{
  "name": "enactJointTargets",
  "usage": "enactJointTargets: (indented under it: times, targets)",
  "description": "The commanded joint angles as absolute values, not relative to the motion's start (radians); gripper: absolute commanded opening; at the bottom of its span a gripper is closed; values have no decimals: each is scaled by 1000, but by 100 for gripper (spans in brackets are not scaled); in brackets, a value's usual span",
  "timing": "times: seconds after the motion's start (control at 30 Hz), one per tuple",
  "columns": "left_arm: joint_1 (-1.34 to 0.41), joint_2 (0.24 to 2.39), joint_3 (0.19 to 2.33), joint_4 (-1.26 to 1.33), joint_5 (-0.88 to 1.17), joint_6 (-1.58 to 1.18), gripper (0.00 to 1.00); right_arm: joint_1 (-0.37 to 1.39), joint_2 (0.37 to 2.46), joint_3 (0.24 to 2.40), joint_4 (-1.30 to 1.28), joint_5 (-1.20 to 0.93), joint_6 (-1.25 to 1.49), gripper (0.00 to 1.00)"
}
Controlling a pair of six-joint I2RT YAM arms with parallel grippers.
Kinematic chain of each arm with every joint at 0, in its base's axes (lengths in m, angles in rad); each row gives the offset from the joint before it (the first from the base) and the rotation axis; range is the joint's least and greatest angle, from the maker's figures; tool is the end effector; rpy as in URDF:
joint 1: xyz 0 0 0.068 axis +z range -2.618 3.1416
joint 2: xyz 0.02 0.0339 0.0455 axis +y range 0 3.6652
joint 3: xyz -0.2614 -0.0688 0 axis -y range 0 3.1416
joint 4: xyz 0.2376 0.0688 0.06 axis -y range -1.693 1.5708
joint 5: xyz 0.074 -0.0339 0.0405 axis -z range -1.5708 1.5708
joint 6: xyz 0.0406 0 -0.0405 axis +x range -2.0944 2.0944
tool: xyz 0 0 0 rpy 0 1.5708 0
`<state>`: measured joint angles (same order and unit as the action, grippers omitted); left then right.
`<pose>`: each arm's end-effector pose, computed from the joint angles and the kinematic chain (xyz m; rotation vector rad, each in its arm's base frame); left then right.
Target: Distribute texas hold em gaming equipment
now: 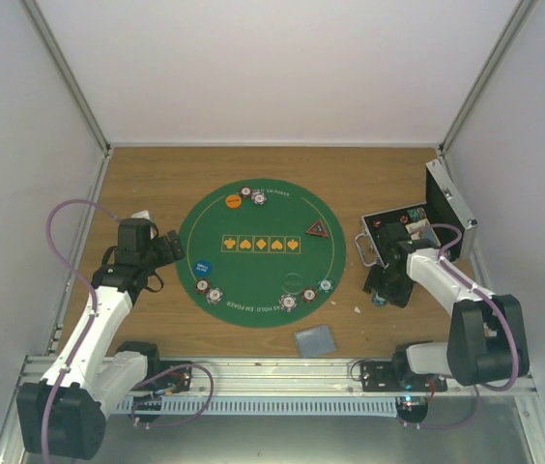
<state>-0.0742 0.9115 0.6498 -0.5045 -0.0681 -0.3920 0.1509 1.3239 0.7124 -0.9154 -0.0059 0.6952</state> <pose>0.1871 -0.0111 0.2372 -0.4037 2.3047 -0.1524 0.1879 0.0288 0.1652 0.8341 2.9896 0.0363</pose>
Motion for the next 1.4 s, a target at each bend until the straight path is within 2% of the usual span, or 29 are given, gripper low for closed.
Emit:
enactJointTargets:
  times: [0.0,0.43,0.8,0.93,1.37]
  targets:
    - [-82,899,644,-457,-75,-393,94,140,1336,702,-899,-2,701,63]
    - [-82,901,644,-458,-77,-393,94,141,1353,691,-882,-12,695,50]
    - [-81,899,644,-458,-78,-393,94,141,1350,691,-882,-20,689,33]
    - [-81,900,644,-458,-79,-393,94,140,1340,701,-892,-26,682,31]
    - [-83,898,643,-456,-75,-393,94,194,1320,843,-972,-5,651,30]
